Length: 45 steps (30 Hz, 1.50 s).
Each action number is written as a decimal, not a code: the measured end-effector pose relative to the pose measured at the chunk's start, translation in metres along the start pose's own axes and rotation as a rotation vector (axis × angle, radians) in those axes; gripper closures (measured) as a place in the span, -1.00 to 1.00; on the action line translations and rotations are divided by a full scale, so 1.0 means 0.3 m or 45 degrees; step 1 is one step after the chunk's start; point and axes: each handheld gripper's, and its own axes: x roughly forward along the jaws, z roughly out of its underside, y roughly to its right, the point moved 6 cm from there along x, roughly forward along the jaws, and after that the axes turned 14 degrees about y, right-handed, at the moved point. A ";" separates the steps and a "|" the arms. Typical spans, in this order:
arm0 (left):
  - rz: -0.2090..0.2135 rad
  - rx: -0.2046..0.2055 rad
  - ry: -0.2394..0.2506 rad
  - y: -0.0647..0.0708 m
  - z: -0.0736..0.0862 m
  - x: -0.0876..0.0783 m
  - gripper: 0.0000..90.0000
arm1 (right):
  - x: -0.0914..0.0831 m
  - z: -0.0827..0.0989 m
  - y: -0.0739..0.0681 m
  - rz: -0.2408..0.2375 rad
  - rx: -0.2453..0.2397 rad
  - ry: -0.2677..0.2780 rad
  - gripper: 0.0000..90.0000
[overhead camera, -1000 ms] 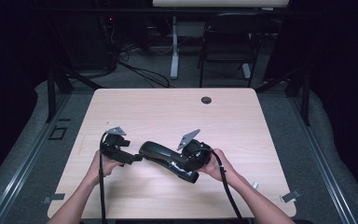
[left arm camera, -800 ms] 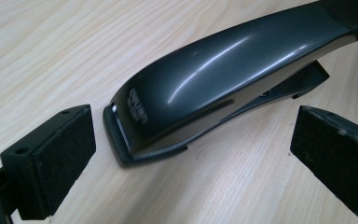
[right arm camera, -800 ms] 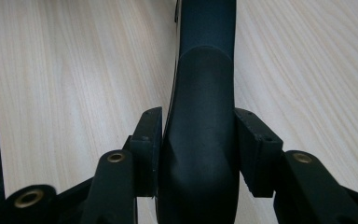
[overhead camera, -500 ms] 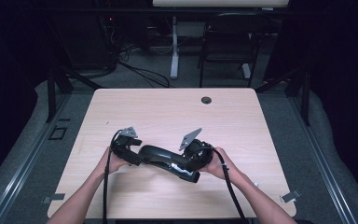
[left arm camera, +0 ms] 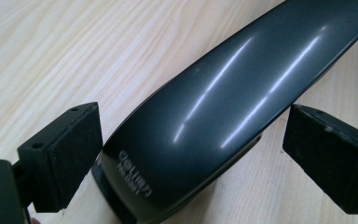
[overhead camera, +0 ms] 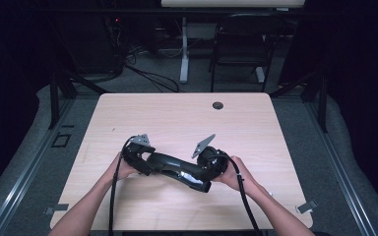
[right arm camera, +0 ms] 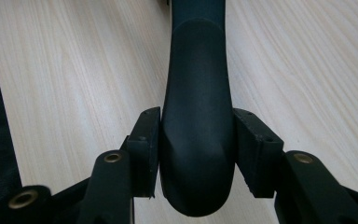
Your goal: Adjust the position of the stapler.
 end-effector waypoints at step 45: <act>-0.038 -0.014 -0.051 0.088 -0.008 0.030 -0.40 | -0.093 0.074 0.168 0.041 0.148 0.036 0.05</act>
